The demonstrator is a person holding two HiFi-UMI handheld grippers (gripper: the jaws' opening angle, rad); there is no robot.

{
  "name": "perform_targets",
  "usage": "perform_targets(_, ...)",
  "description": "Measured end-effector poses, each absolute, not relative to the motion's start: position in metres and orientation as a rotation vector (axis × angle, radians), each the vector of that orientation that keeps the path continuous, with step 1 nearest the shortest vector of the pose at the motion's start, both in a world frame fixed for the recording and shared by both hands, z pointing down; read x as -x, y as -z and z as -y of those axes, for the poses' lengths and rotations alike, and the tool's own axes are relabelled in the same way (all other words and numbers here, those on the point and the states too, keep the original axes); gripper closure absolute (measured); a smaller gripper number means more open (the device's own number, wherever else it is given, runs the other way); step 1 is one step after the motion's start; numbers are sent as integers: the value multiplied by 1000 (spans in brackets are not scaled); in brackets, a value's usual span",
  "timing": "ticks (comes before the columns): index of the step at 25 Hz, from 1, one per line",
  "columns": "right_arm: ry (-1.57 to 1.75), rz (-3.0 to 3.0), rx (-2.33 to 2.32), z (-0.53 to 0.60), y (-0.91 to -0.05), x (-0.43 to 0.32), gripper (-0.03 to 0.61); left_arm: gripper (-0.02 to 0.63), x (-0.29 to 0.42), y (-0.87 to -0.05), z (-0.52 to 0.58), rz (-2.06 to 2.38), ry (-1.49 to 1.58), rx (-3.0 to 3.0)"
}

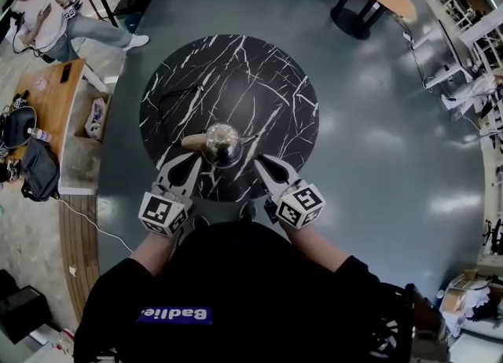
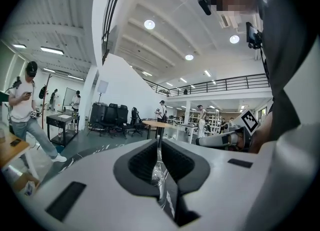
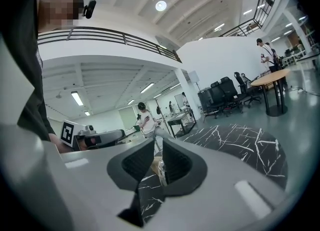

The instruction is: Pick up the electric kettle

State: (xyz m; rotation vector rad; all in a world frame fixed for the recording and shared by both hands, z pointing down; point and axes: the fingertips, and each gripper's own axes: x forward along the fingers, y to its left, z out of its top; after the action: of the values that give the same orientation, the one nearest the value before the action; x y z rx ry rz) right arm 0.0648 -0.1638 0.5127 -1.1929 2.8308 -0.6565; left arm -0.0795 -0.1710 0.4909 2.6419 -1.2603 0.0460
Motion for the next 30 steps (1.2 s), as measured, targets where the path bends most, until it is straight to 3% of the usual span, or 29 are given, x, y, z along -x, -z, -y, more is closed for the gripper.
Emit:
perform_targets(11,768,-2813,1228,182,-537,-67,509,601,89,-514,192,1245,-94,-2610)
perform_targets(16,804,-2797,1265,191,-548,-70,492,535,95,-530,199,1218,-143,-2601)
perform_targets(30,928,-2753,1395,218,-590,-82,452,448,113,-590,223,1197,-420,-2628)
